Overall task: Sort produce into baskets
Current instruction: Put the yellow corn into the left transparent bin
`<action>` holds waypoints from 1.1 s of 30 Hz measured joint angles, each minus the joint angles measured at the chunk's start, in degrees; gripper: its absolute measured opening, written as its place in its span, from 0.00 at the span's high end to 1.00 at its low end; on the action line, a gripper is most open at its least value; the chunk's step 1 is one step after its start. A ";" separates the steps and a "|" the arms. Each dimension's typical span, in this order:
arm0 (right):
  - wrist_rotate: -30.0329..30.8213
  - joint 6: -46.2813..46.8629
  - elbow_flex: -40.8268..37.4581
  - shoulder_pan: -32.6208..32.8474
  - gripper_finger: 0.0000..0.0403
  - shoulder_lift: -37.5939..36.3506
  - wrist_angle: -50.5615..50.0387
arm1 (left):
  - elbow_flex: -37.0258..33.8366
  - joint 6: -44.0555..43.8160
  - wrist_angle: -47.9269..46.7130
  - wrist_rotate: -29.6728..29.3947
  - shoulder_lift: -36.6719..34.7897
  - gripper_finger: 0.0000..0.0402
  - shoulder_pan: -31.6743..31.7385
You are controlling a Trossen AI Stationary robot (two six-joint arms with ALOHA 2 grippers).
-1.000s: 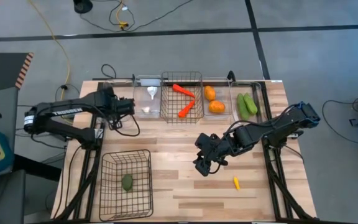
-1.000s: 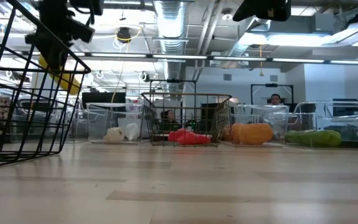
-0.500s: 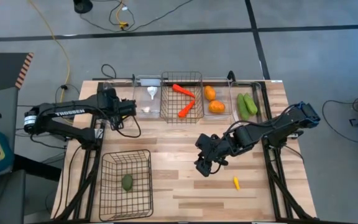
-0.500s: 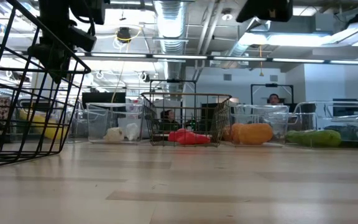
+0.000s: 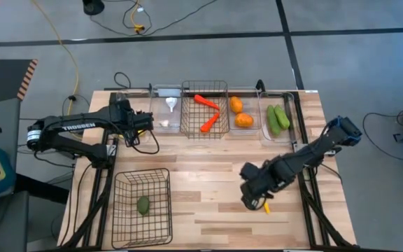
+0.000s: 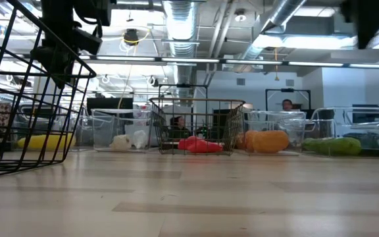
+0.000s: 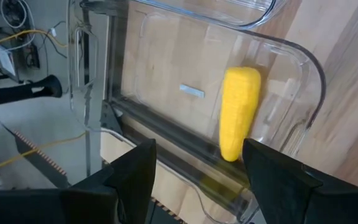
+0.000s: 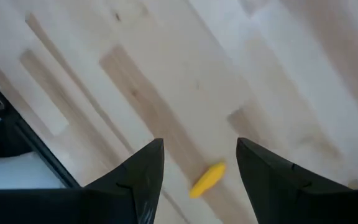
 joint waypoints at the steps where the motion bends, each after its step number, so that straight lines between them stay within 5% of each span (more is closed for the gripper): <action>1: 0.01 1.20 -0.66 1.11 0.43 0.00 0.16 | 0.00 -0.25 0.02 0.09 0.00 0.43 0.00; 15: 0.01 27.03 -15.01 11.58 0.46 0.04 5.44 | 0.02 -1.10 0.95 0.17 0.00 0.43 0.00; 33: -0.07 31.71 -28.89 14.26 0.62 0.07 26.14 | 0.04 -1.12 0.90 0.68 0.00 0.43 0.00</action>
